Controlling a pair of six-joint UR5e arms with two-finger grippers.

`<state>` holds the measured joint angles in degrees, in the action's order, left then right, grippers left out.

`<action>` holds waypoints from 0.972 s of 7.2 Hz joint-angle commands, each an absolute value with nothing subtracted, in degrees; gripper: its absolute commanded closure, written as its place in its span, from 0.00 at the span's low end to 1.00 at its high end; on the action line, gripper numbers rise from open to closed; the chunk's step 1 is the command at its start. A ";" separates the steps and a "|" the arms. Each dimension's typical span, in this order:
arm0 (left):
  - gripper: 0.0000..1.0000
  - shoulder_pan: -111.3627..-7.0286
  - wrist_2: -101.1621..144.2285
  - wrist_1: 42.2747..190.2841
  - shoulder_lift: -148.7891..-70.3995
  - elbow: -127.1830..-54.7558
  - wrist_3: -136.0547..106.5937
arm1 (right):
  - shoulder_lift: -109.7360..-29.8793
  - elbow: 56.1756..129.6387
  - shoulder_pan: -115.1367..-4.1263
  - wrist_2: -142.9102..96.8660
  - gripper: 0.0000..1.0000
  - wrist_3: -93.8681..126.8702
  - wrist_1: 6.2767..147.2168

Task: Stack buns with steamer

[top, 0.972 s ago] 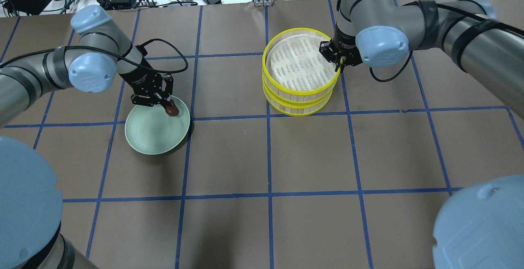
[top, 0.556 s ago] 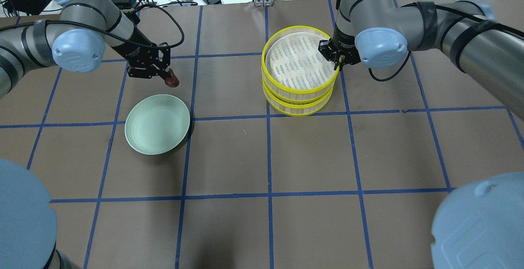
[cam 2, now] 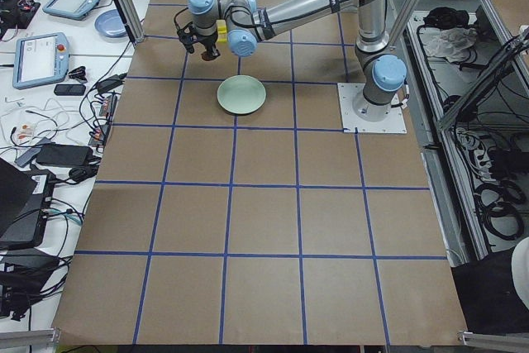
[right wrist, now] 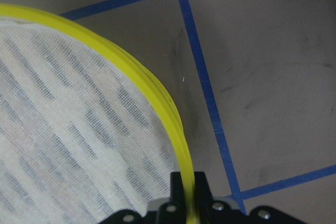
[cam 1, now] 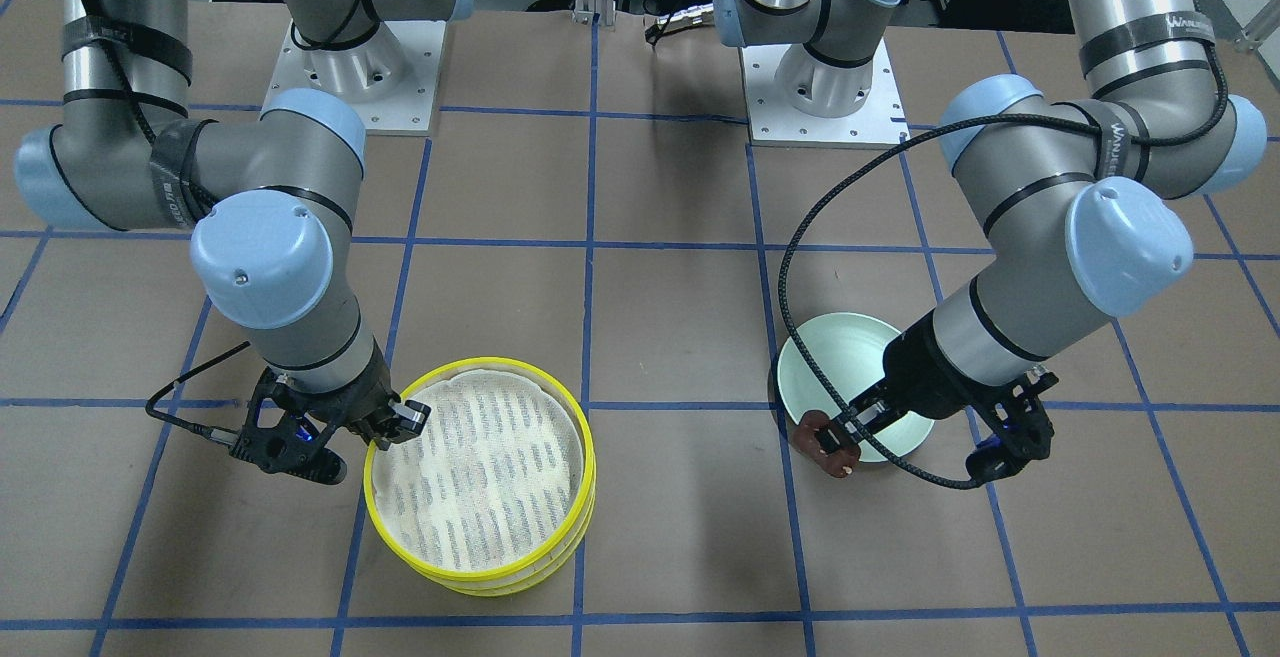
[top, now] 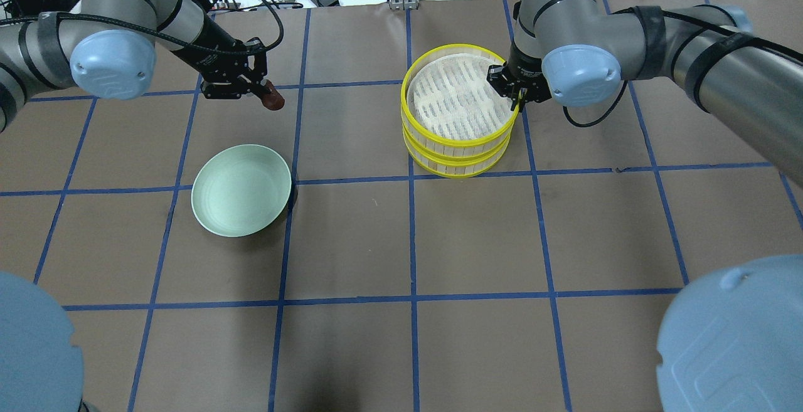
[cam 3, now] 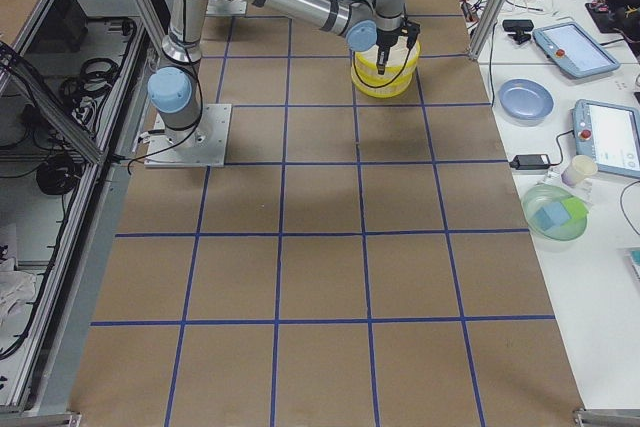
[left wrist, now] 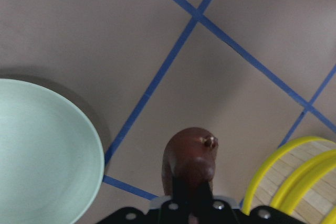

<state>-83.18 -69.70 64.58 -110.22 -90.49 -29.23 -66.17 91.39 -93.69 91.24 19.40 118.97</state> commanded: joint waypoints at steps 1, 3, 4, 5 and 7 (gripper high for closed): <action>1.00 -86.47 -62.44 58.38 -110.22 -90.35 -39.16 | -66.09 91.41 -93.69 91.23 0.83 19.42 118.92; 1.00 -90.42 -62.05 52.76 -110.91 -90.35 -45.50 | -66.18 91.41 -93.69 91.23 0.48 19.42 119.17; 1.00 -91.83 -61.96 52.21 -111.00 -90.35 -48.57 | -66.27 91.41 -93.60 91.14 0.39 19.51 118.83; 1.00 -92.63 -59.79 52.29 -111.35 -90.61 -49.56 | -66.88 91.15 -93.43 91.06 0.38 19.34 118.92; 1.00 -94.99 -53.73 50.12 -112.67 -90.96 -54.48 | -70.90 90.70 -91.59 86.85 0.28 18.90 118.13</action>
